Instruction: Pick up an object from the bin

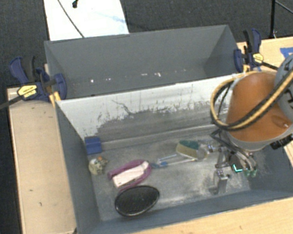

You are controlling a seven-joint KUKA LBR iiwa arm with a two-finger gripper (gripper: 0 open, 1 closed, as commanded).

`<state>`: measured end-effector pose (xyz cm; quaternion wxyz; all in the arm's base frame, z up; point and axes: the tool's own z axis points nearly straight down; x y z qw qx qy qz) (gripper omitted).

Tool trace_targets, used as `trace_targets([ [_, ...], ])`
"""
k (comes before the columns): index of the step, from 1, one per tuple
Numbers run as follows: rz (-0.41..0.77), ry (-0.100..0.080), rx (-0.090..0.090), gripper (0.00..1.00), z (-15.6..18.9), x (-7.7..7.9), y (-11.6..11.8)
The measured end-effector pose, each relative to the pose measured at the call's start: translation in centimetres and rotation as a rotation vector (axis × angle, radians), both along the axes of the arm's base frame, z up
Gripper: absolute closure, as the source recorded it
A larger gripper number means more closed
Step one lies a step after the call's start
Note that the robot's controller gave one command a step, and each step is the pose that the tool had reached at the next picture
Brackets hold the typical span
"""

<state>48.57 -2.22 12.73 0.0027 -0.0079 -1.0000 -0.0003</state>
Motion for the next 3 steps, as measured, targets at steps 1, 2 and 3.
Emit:
trace_targets([
  [1, 0.089, -0.019, -0.003, 0.00, -3.69, 5.52, 1.82],
  [2, 0.089, -0.015, -0.003, 1.00, -3.59, 5.31, 1.79],
  [3, 0.090, -0.014, -0.002, 0.00, -3.62, 5.26, 1.85],
])
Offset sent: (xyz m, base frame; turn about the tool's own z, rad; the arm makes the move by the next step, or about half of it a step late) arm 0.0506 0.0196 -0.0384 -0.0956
